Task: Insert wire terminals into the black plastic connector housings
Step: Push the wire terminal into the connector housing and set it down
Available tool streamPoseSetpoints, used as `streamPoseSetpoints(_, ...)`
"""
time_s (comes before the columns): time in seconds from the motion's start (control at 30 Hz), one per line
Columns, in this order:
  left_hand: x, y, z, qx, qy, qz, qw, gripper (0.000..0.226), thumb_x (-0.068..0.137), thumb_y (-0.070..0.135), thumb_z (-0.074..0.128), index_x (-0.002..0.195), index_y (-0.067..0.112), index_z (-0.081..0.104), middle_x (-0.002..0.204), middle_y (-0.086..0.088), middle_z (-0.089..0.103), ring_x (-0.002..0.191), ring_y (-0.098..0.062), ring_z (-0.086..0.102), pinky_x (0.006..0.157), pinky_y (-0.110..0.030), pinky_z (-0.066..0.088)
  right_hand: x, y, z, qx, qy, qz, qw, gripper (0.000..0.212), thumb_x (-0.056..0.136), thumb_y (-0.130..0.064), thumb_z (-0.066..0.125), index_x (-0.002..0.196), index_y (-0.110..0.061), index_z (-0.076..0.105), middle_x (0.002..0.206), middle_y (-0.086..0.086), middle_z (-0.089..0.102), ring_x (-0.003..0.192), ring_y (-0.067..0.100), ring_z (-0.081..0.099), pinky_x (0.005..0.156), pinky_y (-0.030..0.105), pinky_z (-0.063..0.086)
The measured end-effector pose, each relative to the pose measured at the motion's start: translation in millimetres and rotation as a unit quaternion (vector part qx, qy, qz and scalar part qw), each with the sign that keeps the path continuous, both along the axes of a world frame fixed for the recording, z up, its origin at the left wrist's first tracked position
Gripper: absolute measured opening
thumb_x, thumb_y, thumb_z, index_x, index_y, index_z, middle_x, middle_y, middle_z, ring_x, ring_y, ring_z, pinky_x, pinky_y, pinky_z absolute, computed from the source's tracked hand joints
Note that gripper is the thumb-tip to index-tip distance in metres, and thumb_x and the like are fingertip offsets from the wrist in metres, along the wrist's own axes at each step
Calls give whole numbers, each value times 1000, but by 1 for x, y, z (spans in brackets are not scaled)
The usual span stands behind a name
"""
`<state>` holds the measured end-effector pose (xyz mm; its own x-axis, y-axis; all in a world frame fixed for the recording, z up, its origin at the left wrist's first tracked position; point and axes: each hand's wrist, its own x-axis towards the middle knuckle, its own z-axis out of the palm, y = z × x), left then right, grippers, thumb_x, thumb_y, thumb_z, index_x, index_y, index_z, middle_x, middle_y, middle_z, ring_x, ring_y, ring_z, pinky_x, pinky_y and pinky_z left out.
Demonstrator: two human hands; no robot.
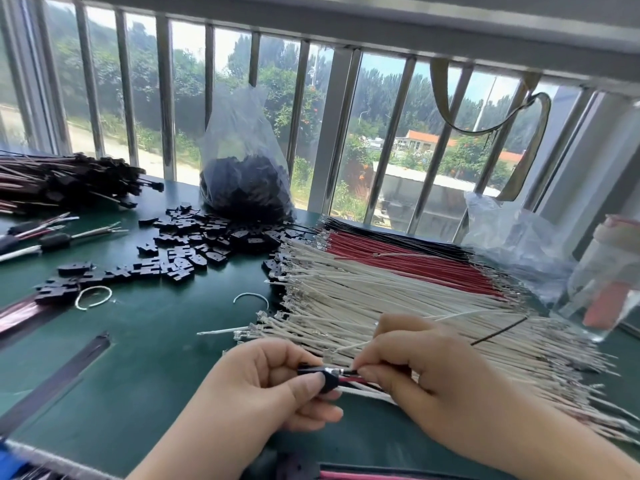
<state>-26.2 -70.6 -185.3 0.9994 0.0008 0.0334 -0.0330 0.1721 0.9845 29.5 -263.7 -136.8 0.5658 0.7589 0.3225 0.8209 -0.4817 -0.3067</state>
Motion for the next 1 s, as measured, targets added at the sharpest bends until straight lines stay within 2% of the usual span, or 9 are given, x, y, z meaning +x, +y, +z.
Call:
streamPoseSetpoints(0.17,-2,-2,3,26,-12,-42,999,15,75,-5,66,65,7,70,72,-20,72,66,-32,72,54,-27,58,1,-8,11,-57,64,42,995,10,89,-25,59,92,-27,69,84,-15,53,78,3,54,66,9,38)
streamPoseSetpoints(0.27,-4,-4,4,40,-23,-55,997,23,75,-3,68,67,18,74,71,-18,73,67,-29,73,55,-24,57,2,-11,17,-75,90,63,991,11,89,-22,61,91,-24,72,81,-15,53,79,0,54,69,8,37)
streamPoseSetpoints(0.4,-5,-1,3,24,-18,-50,998,22,75,-5,67,65,13,73,71,-20,72,65,-32,72,53,-27,57,-3,-2,7,-18,68,45,996,12,87,-22,60,89,-27,70,81,-18,52,76,-4,54,65,6,36)
streamPoseSetpoints(0.5,-6,-1,4,18,-18,-52,998,5,63,9,73,66,13,73,72,-20,72,66,-31,72,55,-28,58,-5,3,-1,7,26,26,999,11,85,-27,61,89,-29,71,78,-14,54,74,-3,54,63,6,36)
streamPoseSetpoints(0.6,-7,-3,5,6,-16,-30,999,12,56,17,71,67,13,73,73,-19,73,65,-30,72,57,-31,59,-4,2,-1,33,22,3,999,12,82,-33,64,88,-29,74,75,-15,58,74,-3,56,63,5,37)
streamPoseSetpoints(0.67,-6,-5,6,1,-16,-8,1000,2,64,11,71,66,10,73,72,-21,72,63,-31,72,57,-32,60,0,0,-1,29,47,-8,998,14,84,-36,66,93,-31,74,77,-16,62,78,0,59,66,8,40)
streamPoseSetpoints(0.77,-3,-6,5,0,-10,13,1000,24,77,-6,65,60,9,72,69,-21,72,61,-31,71,54,-30,59,1,-2,-3,56,65,-13,996,10,83,-29,69,91,-33,74,75,-12,63,75,6,60,62,11,41)
streamPoseSetpoints(0.87,-5,-8,7,-6,-4,13,1000,28,76,-12,64,58,9,71,68,-22,71,61,-31,71,53,-30,59,1,0,-7,61,37,-7,997,11,81,-30,65,89,-31,73,73,-10,58,69,6,56,58,11,39)
streamPoseSetpoints(1.0,-5,-6,2,-4,-3,9,1000,24,75,-15,64,59,4,67,67,-24,70,61,-32,71,51,-31,59,1,3,-13,49,33,15,998,11,82,-29,65,80,-23,74,62,-18,50,66,-2,52,62,8,36)
